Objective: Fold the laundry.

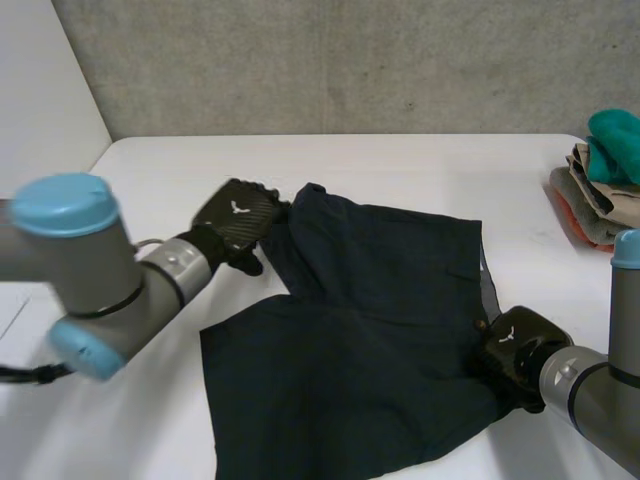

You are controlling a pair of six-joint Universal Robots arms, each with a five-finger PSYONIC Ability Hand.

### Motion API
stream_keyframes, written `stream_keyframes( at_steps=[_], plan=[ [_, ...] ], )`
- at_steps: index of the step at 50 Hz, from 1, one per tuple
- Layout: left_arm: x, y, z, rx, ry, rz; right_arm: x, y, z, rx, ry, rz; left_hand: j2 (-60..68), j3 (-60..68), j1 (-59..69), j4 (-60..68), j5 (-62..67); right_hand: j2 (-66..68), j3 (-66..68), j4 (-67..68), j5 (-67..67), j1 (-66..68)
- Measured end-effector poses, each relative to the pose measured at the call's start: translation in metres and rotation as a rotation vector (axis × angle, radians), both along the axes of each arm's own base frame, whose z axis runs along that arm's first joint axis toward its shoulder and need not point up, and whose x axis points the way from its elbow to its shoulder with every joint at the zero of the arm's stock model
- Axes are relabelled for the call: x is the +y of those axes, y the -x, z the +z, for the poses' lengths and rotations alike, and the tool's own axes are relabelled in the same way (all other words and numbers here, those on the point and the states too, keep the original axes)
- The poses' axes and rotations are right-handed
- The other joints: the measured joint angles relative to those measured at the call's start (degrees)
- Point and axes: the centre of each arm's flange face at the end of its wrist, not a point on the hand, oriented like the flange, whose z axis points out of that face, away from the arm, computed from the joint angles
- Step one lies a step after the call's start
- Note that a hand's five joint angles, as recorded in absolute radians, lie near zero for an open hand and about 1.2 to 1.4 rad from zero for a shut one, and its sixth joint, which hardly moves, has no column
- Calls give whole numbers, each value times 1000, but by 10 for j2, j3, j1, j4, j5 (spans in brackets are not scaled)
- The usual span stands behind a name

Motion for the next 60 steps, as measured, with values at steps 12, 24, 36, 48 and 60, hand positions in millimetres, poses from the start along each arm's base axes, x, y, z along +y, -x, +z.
stream_keyframes(
  at_steps=[12, 24, 36, 48, 60],
  plan=[
    [-63, 14, -59, -37, 18, -90, -4, 0, -8, 0, -1, -7, 69, 67, 65, 70, 67, 0, 0, 0, 0, 0],
    [-72, 19, -79, -50, 27, -131, -6, 0, -12, -1, 3, -11, 119, 118, 121, 120, 116, 0, 0, 0, 0, 5],
    [-78, 20, -91, -66, 37, -120, -6, 0, -14, -1, 3, -10, 349, 345, 339, 348, 339, 0, 0, 0, 0, 5],
    [-79, 10, -85, -202, 120, 21, -5, 0, -16, 0, -2, -9, 379, 374, 344, 381, 358, 0, 0, 0, 0, 5],
    [-44, -7, -68, -377, 122, 232, -8, -2, -15, -11, 19, -9, 379, 374, 344, 383, 358, 0, 0, 0, 0, 5]
  ],
)
